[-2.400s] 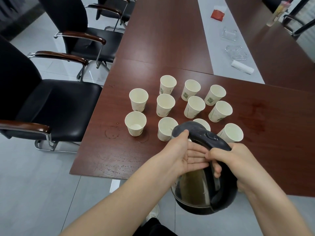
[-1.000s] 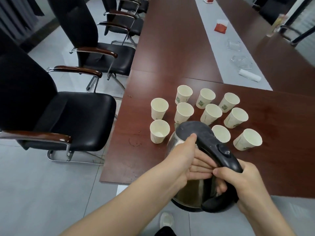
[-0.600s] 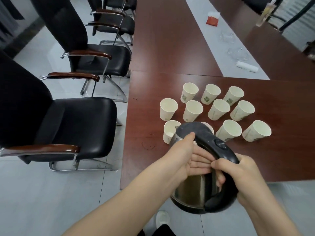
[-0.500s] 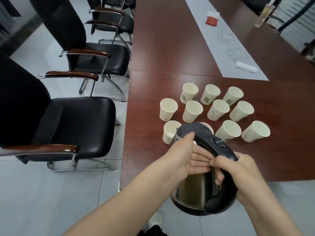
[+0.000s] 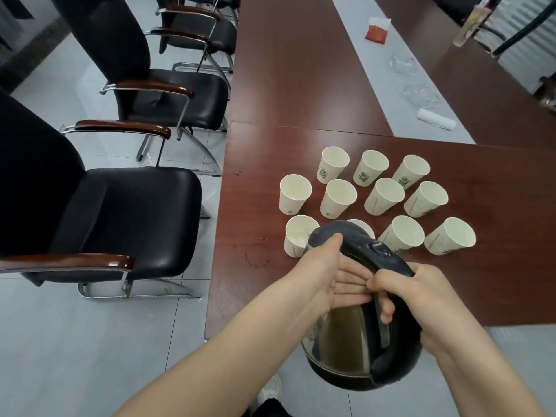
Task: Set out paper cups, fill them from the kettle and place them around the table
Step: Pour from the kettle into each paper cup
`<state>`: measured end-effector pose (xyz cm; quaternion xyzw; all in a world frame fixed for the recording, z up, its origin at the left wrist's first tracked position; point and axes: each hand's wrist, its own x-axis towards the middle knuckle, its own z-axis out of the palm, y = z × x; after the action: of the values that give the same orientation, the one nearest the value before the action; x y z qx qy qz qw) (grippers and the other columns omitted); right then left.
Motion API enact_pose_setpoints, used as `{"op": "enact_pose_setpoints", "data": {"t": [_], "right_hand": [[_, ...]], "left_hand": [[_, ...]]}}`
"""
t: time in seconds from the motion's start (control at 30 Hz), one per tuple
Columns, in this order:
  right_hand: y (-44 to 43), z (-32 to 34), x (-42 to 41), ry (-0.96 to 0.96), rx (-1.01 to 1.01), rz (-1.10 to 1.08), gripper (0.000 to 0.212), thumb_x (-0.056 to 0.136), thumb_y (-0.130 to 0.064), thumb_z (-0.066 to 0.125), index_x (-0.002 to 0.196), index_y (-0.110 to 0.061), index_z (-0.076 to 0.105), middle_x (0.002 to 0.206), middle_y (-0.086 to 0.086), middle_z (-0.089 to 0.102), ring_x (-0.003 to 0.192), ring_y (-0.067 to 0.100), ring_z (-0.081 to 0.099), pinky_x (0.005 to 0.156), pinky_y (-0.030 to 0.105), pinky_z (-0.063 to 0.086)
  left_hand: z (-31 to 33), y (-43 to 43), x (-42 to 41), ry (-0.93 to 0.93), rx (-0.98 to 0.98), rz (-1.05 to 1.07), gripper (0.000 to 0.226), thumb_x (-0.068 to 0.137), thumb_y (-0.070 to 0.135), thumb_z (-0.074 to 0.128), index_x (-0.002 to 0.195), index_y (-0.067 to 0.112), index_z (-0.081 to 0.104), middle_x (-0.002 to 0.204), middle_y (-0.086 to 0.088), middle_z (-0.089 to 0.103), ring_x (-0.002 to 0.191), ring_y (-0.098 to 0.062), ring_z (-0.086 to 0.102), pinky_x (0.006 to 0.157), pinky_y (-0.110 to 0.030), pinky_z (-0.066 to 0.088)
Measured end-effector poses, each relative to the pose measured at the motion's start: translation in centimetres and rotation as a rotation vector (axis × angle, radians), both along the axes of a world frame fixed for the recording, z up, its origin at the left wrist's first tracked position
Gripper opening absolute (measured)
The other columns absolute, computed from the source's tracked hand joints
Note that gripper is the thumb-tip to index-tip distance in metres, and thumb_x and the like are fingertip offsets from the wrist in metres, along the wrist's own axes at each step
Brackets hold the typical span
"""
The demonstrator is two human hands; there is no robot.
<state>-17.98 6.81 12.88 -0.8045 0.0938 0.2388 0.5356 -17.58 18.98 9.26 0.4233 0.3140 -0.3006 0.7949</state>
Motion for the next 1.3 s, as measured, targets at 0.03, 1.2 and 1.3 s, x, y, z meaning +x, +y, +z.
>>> {"op": "enact_pose_setpoints", "data": {"t": [0.03,1.2,1.3], "right_hand": [[-0.1,0.0,0.0,0.004,-0.003,0.006,0.029,0.075,0.006,0.059,0.05,-0.003,0.049,0.04,0.014,0.045,0.036,0.022,0.041,0.042,0.028,0.039],[-0.9,0.0,0.5,0.008,-0.04,0.096,0.03,0.066,-0.002,0.066,0.041,-0.011,0.053,0.042,0.015,0.046,0.039,0.023,0.043,0.051,0.031,0.04],[-0.8,0.1,0.5,0.003,-0.036,0.105,0.025,0.062,-0.006,0.067,0.042,-0.01,0.053,0.042,0.015,0.047,0.039,0.022,0.044,0.051,0.031,0.041]], "left_hand": [[0.0,0.0,0.0,0.004,-0.003,0.002,0.075,0.1,0.049,0.032,0.058,-0.004,0.062,0.051,-0.014,0.064,0.052,-0.021,0.064,0.051,-0.029,0.056],[0.1,-1.4,-0.1,-0.048,0.092,0.039,0.072,0.098,0.051,0.035,0.056,-0.002,0.058,0.043,-0.01,0.059,0.037,-0.015,0.06,0.044,-0.026,0.053],[0.2,-1.4,-0.1,-0.046,0.105,0.037,0.07,0.098,0.051,0.037,0.059,-0.003,0.058,0.042,-0.01,0.059,0.037,-0.015,0.06,0.043,-0.025,0.053]]}}
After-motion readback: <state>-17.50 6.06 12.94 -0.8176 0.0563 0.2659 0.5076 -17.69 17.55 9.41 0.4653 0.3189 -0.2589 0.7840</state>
